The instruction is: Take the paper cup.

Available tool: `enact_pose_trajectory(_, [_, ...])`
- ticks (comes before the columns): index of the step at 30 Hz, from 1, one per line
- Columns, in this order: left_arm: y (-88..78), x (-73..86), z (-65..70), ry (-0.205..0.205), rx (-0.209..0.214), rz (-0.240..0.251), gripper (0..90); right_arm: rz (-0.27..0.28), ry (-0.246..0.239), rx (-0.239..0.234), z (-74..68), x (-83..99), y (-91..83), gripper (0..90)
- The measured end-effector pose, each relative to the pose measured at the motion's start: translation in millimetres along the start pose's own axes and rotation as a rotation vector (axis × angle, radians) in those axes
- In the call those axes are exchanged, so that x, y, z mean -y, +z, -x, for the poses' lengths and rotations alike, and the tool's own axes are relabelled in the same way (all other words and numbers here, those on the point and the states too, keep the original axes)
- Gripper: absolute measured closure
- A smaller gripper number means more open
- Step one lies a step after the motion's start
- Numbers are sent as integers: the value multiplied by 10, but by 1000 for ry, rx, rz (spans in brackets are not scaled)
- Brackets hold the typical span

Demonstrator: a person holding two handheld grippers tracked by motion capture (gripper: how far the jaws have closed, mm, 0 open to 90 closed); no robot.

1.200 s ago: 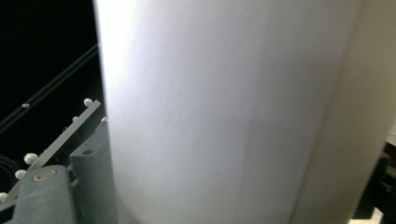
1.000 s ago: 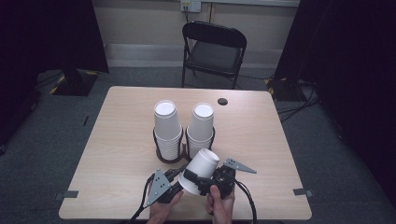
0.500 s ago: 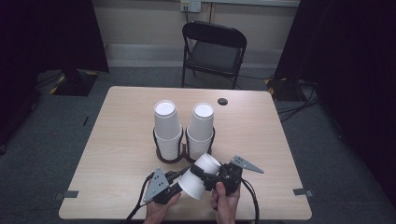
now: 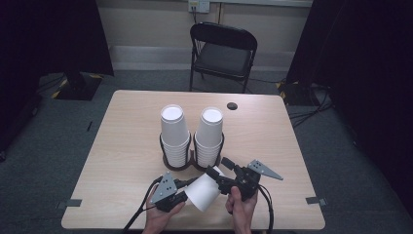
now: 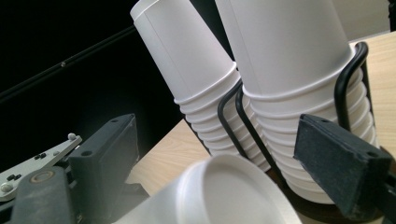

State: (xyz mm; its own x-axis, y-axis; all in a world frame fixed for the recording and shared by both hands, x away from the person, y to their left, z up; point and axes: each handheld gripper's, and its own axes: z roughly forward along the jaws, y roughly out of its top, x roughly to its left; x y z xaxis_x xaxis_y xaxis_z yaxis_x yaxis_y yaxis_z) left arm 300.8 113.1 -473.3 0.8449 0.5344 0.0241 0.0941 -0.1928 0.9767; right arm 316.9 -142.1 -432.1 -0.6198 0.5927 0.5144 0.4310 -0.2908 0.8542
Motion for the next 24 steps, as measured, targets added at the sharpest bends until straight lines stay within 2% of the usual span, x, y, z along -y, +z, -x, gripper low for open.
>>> enact_pose_trajectory(8, [-69,-67,-72,17,1,-93,855,8,-69,22,5,-27,-65,129])
enact_pose_trajectory(12, [-120,-92,-142,-12,-1,-107,856,14,-116,39,-4,-52,-133,128])
enact_pose_trajectory(17, [-165,-139,-225,-33,4,-165,857,19,-152,55,-2,-60,-218,124])
enact_pose_trajectory(19, [-175,-156,-249,-28,9,-188,857,18,-163,59,1,-45,-242,123])
enact_pose_trajectory(22, [-183,-183,-273,-21,4,-214,857,13,-182,44,19,-9,-280,123])
enact_pose_trajectory(24, [-179,-204,-284,-17,20,-234,857,1,-191,26,30,19,-297,123])
